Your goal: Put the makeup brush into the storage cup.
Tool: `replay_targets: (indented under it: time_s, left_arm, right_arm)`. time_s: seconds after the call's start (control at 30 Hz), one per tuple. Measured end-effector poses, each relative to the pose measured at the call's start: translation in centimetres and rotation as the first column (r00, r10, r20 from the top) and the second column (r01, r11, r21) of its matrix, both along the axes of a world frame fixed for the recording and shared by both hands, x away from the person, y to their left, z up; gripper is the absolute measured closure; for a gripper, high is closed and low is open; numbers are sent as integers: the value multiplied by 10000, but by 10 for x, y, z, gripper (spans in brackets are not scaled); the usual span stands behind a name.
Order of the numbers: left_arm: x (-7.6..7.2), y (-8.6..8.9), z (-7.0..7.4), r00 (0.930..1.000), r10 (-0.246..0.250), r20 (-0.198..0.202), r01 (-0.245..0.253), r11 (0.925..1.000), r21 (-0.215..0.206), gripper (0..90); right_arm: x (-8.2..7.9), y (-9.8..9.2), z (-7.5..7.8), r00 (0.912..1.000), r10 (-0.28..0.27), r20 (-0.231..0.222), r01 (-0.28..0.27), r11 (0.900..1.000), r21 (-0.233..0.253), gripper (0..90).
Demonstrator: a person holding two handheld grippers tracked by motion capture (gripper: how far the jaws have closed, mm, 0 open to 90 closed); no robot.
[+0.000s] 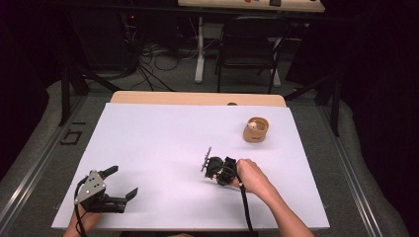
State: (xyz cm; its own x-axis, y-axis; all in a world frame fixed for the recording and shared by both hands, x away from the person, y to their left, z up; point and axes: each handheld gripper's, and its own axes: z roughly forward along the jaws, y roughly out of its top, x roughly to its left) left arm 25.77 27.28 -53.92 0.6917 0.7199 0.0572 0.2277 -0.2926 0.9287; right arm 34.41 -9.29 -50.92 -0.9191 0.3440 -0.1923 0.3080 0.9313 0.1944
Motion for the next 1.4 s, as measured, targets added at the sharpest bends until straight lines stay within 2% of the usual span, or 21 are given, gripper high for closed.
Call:
replay_targets:
  time_s: [0.33, 0.43, 0.77, 1.07, 1.1, 1.33, 1.4]
  left_arm:
    - [0, 1, 0, 10000, 3, -9, -3, 10000, 13, 0]
    - [0, 0, 0, 10000, 6, -6, -6, 10000, 20, 0]
    - [-1, 1, 0, 10000, 23, -18, -23, 10000, 5, 0]
    - [0, 0, 0, 10000, 38, -32, -38, 10000, 42, 0]
    - [0, 0, 0, 10000, 27, -31, -27, 10000, 51, 0]
    - [0, 0, 0, 10000, 30, -34, -30, 10000, 46, 0]
    - [0, 0, 0, 10000, 35, -32, -34, 10000, 49, 0]
  right_arm:
    - [1, -7, 12, 9991, -288, 315, 275, 9988, 403, 835]
    - [2, -12, 15, 9976, -446, 534, 406, 9964, 748, 835]
    - [3, -20, 22, 9935, -796, 812, 715, 9926, 981, 835]
    - [4, -28, 32, 9878, -1074, 1130, 908, 9856, 1426, 835]
    - [4, -29, 34, 9863, -1166, 1169, 974, 9825, 1589, 835]
    - [5, -34, 39, 9810, -1349, 1392, 1076, 9763, 1878, 835]
    - [5, -36, 41, 9786, -1448, 1459, 1130, 9718, 2070, 835]
